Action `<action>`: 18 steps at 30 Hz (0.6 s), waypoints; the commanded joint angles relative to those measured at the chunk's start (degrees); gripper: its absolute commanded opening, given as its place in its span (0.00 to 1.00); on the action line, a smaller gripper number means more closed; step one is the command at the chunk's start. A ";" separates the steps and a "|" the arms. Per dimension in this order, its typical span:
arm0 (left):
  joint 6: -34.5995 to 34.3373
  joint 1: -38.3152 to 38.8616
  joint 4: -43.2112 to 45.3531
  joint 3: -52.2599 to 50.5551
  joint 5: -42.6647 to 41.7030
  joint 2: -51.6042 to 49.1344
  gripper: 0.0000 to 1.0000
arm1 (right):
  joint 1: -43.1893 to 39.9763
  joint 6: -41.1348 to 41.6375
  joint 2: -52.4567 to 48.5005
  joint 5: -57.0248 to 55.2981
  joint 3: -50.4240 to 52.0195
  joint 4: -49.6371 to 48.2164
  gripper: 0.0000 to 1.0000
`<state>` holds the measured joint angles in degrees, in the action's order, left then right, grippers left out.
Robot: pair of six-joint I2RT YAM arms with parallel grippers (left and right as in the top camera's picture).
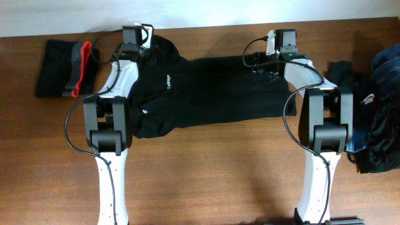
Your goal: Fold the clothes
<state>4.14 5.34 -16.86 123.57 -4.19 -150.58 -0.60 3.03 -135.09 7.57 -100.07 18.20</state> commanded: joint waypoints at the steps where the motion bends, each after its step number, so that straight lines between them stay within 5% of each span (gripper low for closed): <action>1: 0.70 -0.24 -0.02 3.48 0.55 -0.92 0.29 | -0.26 -0.50 -0.61 -0.70 -1.42 -0.52 0.73; 7: 0.70 -0.24 -2.16 6.60 0.35 -0.92 0.10 | -0.26 -1.29 -0.61 -0.72 -3.17 -0.55 0.64; 12: 0.70 -0.24 -2.69 6.62 0.39 -0.92 0.07 | -0.28 -1.29 -0.61 -0.79 -3.23 -1.36 0.55; 14: 0.70 -0.24 -2.69 6.62 0.39 -0.92 0.43 | -0.26 -1.29 -0.61 -1.46 -3.23 -1.53 0.64; 18: 0.70 -0.24 -2.93 6.60 0.37 -1.14 0.46 | -0.26 -1.29 -0.81 -3.21 -3.23 -1.77 0.64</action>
<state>4.75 5.34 -19.66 129.25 -4.01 -150.69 -0.67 1.83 -135.09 6.28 -102.02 16.86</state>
